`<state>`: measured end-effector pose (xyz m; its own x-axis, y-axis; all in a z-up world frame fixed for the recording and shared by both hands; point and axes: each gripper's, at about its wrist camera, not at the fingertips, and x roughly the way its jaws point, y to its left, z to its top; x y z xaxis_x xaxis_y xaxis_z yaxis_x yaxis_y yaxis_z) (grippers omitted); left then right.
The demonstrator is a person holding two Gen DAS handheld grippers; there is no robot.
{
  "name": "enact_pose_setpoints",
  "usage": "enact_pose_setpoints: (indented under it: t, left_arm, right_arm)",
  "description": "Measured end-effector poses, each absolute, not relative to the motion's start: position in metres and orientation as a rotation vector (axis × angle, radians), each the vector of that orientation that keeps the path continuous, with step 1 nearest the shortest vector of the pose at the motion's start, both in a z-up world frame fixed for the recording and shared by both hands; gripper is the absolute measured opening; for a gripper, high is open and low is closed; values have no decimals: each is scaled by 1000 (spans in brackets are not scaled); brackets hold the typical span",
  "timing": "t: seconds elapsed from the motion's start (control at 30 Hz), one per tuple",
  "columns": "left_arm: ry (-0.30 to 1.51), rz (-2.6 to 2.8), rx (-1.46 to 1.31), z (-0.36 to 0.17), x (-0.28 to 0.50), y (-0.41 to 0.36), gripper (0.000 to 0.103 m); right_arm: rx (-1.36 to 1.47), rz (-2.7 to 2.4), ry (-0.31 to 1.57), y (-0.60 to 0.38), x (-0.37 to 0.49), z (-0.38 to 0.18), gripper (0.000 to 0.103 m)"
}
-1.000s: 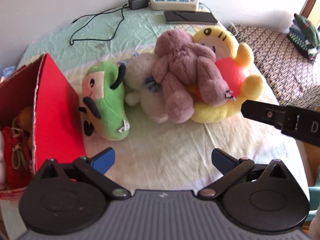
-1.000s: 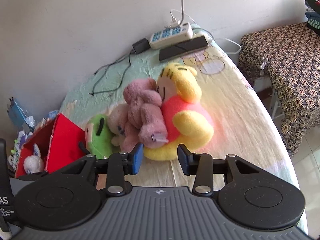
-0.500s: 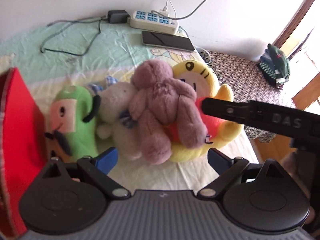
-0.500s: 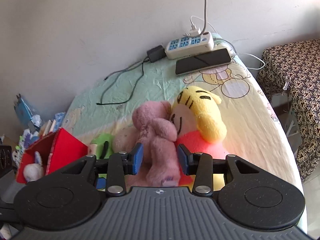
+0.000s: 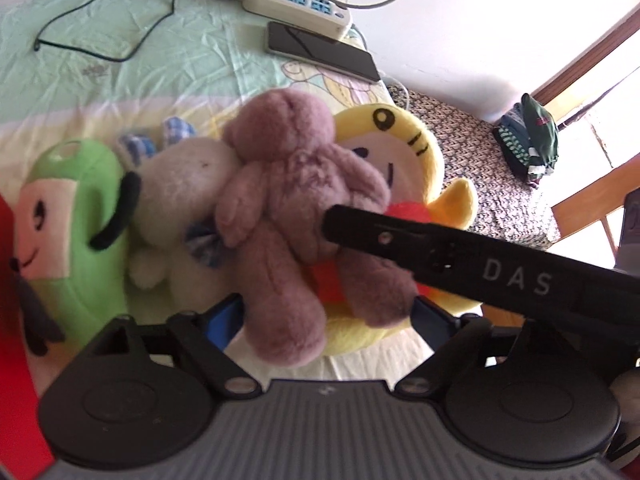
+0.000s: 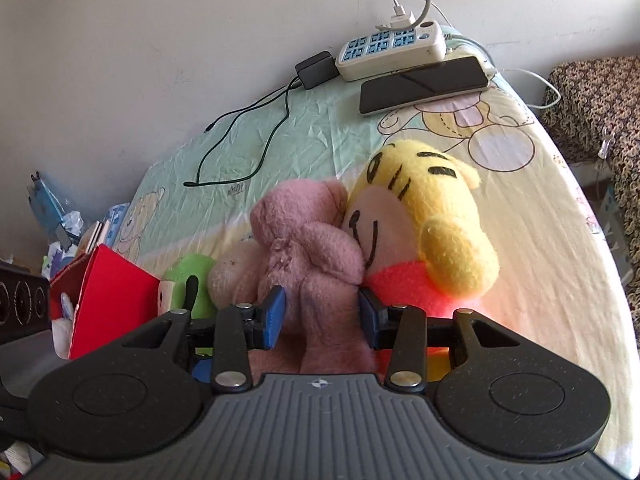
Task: Organize objects
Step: 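Grasp the pink-brown teddy bear with the right tool, then lift the teddy bear and carry it over the red box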
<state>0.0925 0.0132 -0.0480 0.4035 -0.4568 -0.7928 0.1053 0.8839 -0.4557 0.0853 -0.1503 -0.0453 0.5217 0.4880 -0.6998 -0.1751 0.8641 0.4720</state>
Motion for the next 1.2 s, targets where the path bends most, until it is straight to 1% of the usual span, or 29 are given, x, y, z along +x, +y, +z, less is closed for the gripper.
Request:
enact_pose_setpoints:
  t: [0.13,0.17,0.2,0.23,0.37,0.43,0.53,1.2]
  left_arm:
    - [1095,-380,-366,-48,95,13,87]
    - [1093,-384,-366,-48,94,13,86]
    - [1092,-388,-367,-46,93,13,84]
    - [1086,-388,-365,-45,92,13,83]
    - [1067,-385,-333,-36,86,11,80]
    - [1068,-387,-330,-34,83,11,76]
    - [1045,-390,-312,-26,75,12,74]
    - [802,-339,-197,55,1,16,74]
  right_arm:
    - [368,417,940,-153,84,-44,37]
    - [372,415,939,-154,84,-44,34]
    - [377,412,938,-155,83,-43,28]
    - [382,409,937,-157,82,-43,27]
    - [395,417,943,-158,80,-42,26]
    - [403,420,934,-158,76,-38,26]
    - [427,430,919,-161,70,-32,25]
    - [498,562,748,-161,15,11,24]
